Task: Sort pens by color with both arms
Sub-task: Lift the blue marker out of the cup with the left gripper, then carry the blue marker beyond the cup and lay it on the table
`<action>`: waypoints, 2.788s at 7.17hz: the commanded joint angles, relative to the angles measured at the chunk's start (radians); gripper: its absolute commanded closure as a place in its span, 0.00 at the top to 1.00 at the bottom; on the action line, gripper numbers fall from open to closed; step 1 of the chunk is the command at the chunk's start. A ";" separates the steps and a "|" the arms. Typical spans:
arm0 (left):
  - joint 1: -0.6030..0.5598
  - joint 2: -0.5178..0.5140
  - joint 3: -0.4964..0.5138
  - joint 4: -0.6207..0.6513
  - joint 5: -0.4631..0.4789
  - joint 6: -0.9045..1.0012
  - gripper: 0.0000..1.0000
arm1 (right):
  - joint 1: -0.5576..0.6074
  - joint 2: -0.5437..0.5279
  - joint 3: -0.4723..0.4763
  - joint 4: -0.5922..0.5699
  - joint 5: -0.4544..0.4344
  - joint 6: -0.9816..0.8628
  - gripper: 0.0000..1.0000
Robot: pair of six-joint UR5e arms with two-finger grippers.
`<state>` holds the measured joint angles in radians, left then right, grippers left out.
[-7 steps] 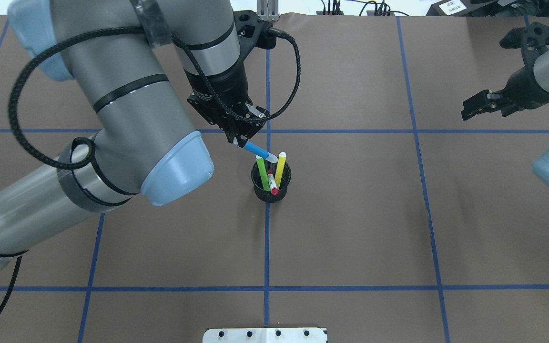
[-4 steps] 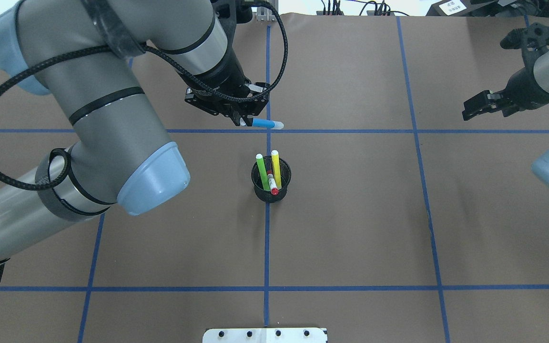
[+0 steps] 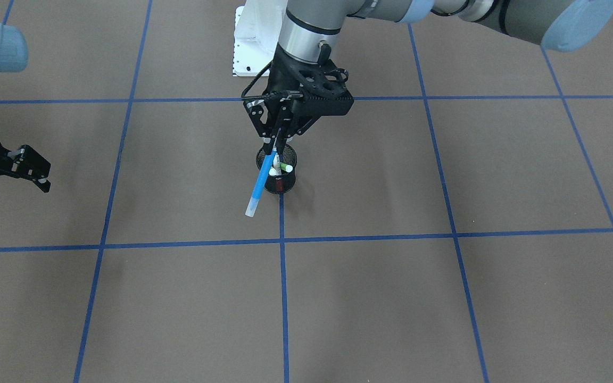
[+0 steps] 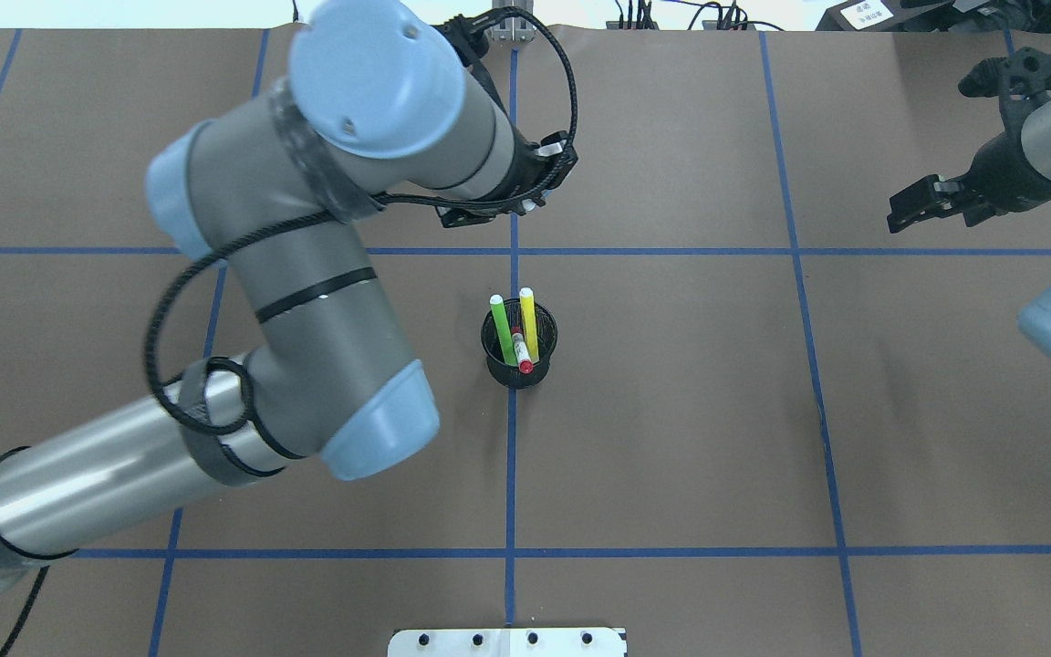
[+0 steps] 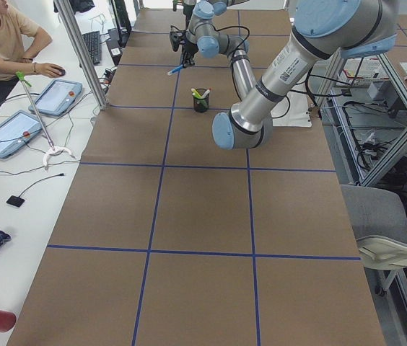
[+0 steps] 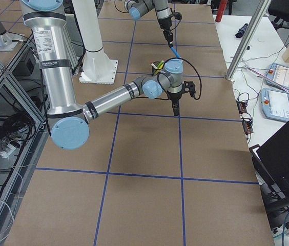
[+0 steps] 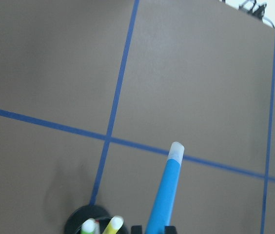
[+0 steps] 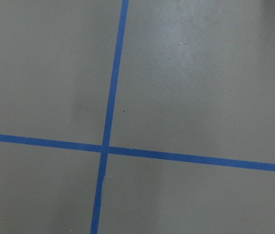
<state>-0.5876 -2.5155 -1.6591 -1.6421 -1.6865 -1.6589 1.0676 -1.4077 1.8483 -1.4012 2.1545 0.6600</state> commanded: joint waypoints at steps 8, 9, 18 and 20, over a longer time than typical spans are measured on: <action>0.057 -0.310 0.831 -0.508 0.320 -0.133 0.03 | 0.000 0.001 -0.004 -0.001 -0.002 0.018 1.00; 0.060 -0.310 0.843 -0.509 0.320 -0.133 0.10 | 0.000 0.001 -0.004 -0.001 -0.002 0.018 1.00; 0.080 -0.312 0.777 -0.504 0.311 0.066 0.84 | 0.000 0.004 -0.007 -0.001 -0.002 0.017 1.00; 0.075 -0.302 0.695 -0.423 0.271 0.109 0.98 | 0.000 0.006 -0.007 -0.001 -0.002 0.017 1.00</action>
<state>-0.5091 -2.8232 -0.9104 -2.1233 -1.3857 -1.5767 1.0677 -1.4030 1.8411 -1.4020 2.1522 0.6764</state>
